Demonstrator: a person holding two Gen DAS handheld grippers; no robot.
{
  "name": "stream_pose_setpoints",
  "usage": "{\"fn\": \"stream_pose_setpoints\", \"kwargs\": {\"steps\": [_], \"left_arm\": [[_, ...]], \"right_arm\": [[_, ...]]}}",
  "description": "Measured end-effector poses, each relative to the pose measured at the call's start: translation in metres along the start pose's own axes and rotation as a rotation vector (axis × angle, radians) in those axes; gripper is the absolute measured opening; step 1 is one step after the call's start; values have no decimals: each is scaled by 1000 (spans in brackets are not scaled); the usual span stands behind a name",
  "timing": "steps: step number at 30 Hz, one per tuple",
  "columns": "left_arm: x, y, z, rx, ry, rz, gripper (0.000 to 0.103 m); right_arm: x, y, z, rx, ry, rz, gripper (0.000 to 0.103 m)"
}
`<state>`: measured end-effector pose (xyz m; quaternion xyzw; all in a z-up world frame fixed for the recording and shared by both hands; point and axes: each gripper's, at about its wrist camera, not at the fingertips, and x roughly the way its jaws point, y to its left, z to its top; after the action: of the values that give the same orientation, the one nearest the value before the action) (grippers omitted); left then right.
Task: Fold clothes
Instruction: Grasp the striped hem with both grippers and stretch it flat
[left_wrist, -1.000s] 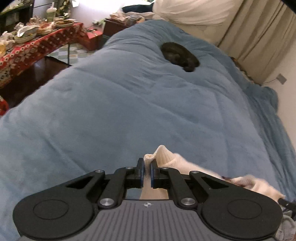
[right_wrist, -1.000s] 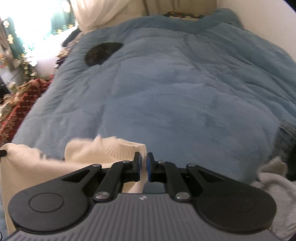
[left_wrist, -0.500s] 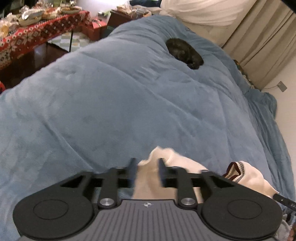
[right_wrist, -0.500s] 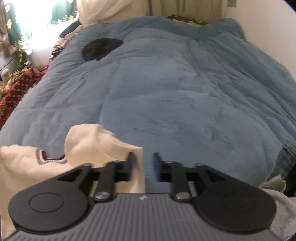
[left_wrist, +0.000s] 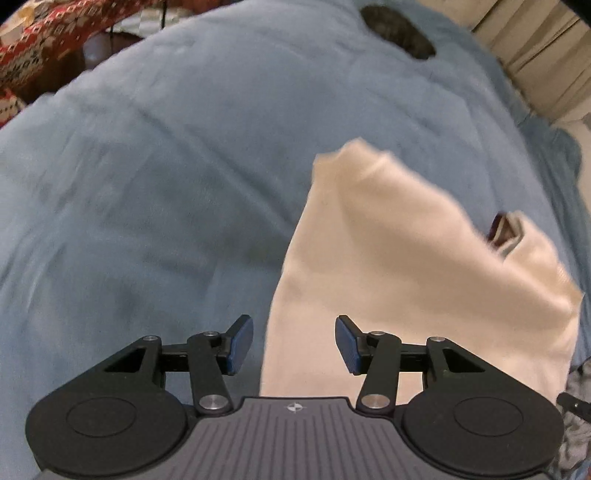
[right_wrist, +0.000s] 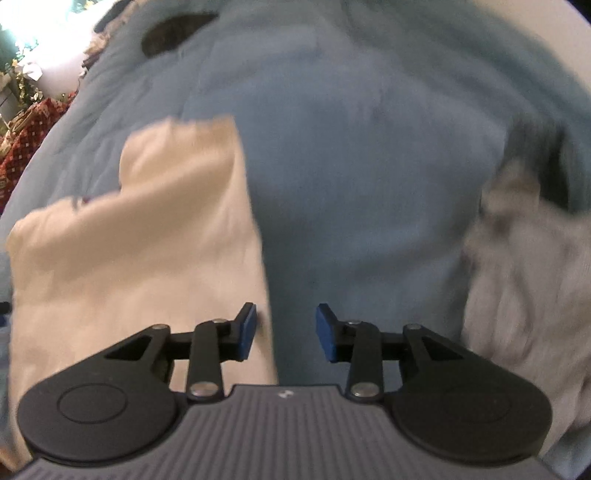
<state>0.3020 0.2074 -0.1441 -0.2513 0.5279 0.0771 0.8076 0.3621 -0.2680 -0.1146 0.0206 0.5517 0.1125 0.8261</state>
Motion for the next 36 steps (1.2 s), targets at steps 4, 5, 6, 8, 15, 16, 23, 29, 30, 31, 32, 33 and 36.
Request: {"fn": "stream_pose_setpoints", "kwargs": {"steps": [4, 5, 6, 8, 15, 16, 23, 29, 30, 31, 32, 33, 36], "left_arm": [[-2, 10, -24, -26, 38, 7, 49], [-3, 13, -29, -27, 51, 11, 49], [-4, 15, -35, -27, 67, 11, 49], [-5, 19, -45, -24, 99, 8, 49], [-15, 23, -84, 9, 216, -6, 49], [-18, 21, -90, 26, 226, -8, 49], [-35, 15, -125, 72, 330, -32, 49], [-38, 19, -146, 47, 382, -47, 48], [-38, 20, -148, 50, 388, -47, 47], [-37, 20, -150, 54, 390, -44, 47], [-37, 21, -151, 53, 389, -41, 46], [-37, 22, -152, 51, 388, -39, 42], [-36, 23, -157, 44, 410, -52, 34]], "right_arm": [[2, 3, -25, -11, 59, 1, 34], [2, 4, -30, -14, 71, 1, 34], [1, 6, -36, -17, 85, 2, 34], [-1, 8, -47, -21, 110, 6, 34], [-10, 13, -89, -30, 199, 6, 34], [-11, 13, -94, -26, 213, 7, 34], [-24, 14, -119, 5, 259, 18, 34], [-33, 11, -126, 13, 270, 26, 33], [-34, 11, -127, 12, 271, 29, 33], [-35, 10, -126, 14, 270, 31, 33], [-37, 10, -126, 15, 270, 34, 33], [-39, 11, -127, 13, 270, 37, 33], [-42, 7, -128, 43, 281, 53, 33]]}}
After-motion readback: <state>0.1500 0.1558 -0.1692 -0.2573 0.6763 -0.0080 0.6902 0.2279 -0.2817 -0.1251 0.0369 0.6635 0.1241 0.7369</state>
